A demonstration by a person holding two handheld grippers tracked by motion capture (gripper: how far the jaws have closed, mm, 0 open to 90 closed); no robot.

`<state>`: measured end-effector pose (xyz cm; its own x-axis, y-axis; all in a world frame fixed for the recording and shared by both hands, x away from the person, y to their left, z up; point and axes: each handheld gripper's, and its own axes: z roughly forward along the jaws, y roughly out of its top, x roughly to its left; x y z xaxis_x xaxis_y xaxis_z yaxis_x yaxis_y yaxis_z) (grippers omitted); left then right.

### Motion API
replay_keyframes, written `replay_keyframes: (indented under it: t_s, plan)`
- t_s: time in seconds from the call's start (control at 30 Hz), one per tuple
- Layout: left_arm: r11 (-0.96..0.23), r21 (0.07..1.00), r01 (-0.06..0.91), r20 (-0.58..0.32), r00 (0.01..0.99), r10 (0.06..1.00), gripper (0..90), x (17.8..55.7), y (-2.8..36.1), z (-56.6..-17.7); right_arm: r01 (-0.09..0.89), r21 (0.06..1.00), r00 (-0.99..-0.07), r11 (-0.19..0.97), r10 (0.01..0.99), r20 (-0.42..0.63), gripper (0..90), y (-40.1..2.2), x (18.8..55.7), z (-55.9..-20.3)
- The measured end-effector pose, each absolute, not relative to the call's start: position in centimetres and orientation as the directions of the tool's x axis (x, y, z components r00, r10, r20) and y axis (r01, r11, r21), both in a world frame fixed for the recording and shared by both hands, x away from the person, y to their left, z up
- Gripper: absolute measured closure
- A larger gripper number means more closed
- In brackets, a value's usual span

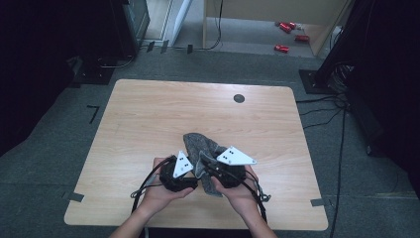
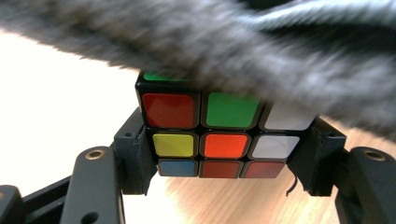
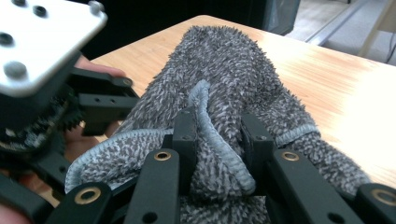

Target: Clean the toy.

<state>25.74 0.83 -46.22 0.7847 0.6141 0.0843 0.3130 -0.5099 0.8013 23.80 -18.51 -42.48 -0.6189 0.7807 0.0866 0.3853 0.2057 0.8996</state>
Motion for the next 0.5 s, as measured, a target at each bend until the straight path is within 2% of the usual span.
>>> replay_keyframes:
  t_s: [0.2,0.33,0.5]
  plan:
    - [-0.509,0.797,0.325,0.067,0.790,0.609,34.8,25.3,0.1,-46.6,0.349,0.892,-0.681,0.286,0.731,0.033,72.9,-17.0,22.8,-42.2]
    - [-0.523,0.797,0.302,0.089,0.798,0.596,34.8,25.1,-0.2,-46.4,0.371,0.896,-0.653,0.245,0.754,0.065,72.3,-17.8,23.4,-42.2]
    - [-0.498,0.804,0.325,0.072,0.779,0.623,34.8,25.8,0.9,-46.2,0.387,0.896,-0.623,0.219,0.778,0.079,72.5,-18.6,23.7,-42.3]
